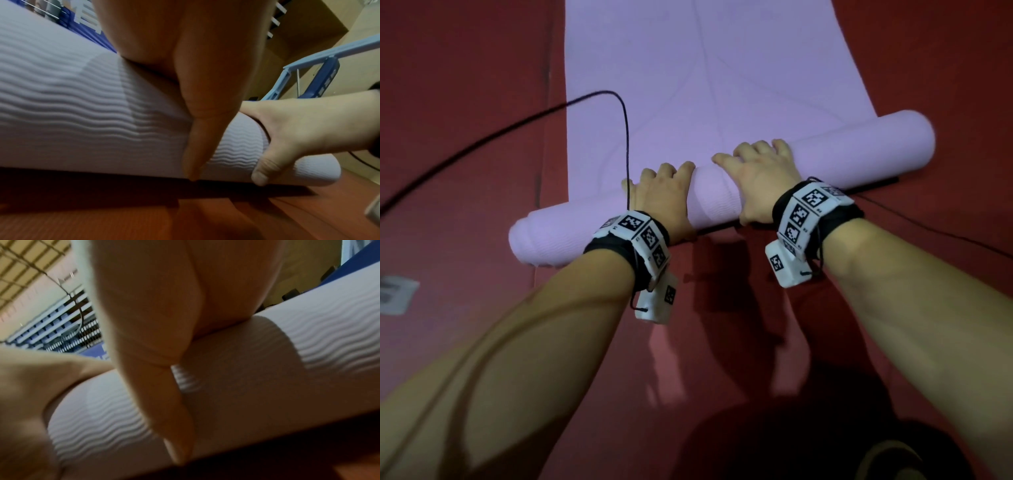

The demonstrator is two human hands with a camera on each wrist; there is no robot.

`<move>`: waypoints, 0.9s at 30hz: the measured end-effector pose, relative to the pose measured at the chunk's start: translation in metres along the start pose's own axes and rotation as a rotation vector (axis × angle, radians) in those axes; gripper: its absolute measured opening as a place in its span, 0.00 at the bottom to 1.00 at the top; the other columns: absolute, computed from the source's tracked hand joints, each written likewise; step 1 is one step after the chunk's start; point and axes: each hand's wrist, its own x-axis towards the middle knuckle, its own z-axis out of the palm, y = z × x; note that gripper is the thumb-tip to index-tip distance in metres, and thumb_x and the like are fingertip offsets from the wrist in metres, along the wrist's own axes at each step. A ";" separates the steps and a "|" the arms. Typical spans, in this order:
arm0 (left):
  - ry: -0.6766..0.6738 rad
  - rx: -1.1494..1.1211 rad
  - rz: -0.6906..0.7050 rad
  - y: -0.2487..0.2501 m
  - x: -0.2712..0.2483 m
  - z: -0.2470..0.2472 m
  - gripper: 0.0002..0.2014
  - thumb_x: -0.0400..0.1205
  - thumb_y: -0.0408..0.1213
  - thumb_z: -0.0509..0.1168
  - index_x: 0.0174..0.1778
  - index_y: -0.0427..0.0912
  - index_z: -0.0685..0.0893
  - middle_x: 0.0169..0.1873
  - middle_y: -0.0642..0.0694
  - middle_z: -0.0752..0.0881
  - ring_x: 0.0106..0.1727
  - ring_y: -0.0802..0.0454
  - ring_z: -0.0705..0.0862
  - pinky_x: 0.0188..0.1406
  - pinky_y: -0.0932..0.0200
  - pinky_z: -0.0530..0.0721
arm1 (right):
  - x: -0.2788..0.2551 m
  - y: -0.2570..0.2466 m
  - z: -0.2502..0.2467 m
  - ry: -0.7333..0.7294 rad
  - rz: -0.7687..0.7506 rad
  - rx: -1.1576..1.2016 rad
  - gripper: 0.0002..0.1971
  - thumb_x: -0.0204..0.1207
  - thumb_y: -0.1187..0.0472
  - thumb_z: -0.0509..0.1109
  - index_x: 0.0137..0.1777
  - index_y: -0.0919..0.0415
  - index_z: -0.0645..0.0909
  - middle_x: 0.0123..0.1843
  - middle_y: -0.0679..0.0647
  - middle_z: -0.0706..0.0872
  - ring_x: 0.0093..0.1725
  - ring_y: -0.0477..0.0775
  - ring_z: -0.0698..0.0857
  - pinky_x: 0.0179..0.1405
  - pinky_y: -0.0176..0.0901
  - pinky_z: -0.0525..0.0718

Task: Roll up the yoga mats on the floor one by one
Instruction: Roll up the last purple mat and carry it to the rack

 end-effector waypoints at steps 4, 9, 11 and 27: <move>0.024 0.024 0.008 0.004 -0.012 0.000 0.52 0.61 0.55 0.82 0.79 0.56 0.62 0.69 0.46 0.77 0.70 0.37 0.74 0.68 0.30 0.71 | -0.012 -0.005 0.002 0.039 0.005 0.006 0.51 0.57 0.53 0.82 0.81 0.43 0.61 0.72 0.55 0.74 0.70 0.63 0.73 0.76 0.68 0.61; -0.081 0.010 0.008 0.001 -0.029 -0.007 0.54 0.59 0.57 0.83 0.79 0.57 0.62 0.68 0.48 0.76 0.70 0.38 0.74 0.68 0.30 0.72 | -0.025 -0.017 -0.010 -0.094 -0.003 0.005 0.55 0.54 0.47 0.86 0.80 0.42 0.59 0.72 0.54 0.74 0.71 0.62 0.73 0.73 0.68 0.65; -0.122 0.016 0.020 -0.001 -0.039 -0.007 0.54 0.59 0.57 0.83 0.79 0.57 0.62 0.68 0.48 0.76 0.70 0.38 0.74 0.67 0.31 0.73 | -0.033 -0.023 -0.013 -0.142 -0.005 0.024 0.55 0.53 0.47 0.87 0.80 0.42 0.59 0.72 0.54 0.74 0.71 0.61 0.73 0.73 0.68 0.66; -0.433 -0.100 0.070 0.003 -0.076 -0.005 0.37 0.61 0.48 0.81 0.66 0.57 0.73 0.50 0.55 0.84 0.48 0.48 0.84 0.40 0.53 0.81 | -0.074 -0.035 -0.016 -0.431 -0.069 0.078 0.54 0.52 0.48 0.87 0.79 0.41 0.63 0.70 0.53 0.76 0.69 0.61 0.75 0.68 0.62 0.72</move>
